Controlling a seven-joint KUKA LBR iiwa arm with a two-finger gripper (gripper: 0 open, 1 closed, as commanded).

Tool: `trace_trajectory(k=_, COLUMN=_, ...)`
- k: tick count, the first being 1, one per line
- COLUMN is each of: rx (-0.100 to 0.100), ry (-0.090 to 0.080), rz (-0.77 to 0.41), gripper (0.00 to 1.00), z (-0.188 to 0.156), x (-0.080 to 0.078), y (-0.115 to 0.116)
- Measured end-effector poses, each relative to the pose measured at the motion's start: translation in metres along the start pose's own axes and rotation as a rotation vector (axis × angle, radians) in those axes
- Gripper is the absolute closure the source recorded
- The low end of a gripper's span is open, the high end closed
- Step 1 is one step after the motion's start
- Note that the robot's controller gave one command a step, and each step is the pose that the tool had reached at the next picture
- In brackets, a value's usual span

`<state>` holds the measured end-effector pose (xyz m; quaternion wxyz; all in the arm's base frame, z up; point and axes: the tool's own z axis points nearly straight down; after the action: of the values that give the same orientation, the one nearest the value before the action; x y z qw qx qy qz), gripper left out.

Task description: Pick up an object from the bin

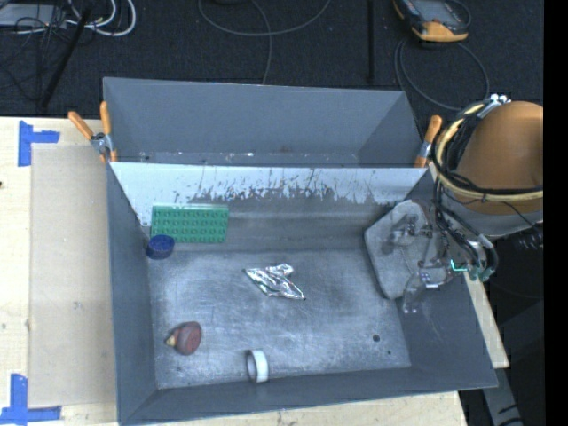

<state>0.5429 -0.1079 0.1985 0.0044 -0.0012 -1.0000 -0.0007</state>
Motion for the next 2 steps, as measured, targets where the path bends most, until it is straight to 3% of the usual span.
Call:
trace_trajectory(k=1, rx=-0.002, ry=-0.006, rz=-0.198, gripper=0.00, z=0.046, x=-0.031, y=0.121)
trace_trajectory(k=2, rx=0.002, ry=-0.010, rz=-0.373, gripper=0.00, z=0.127, x=-0.064, y=0.128)
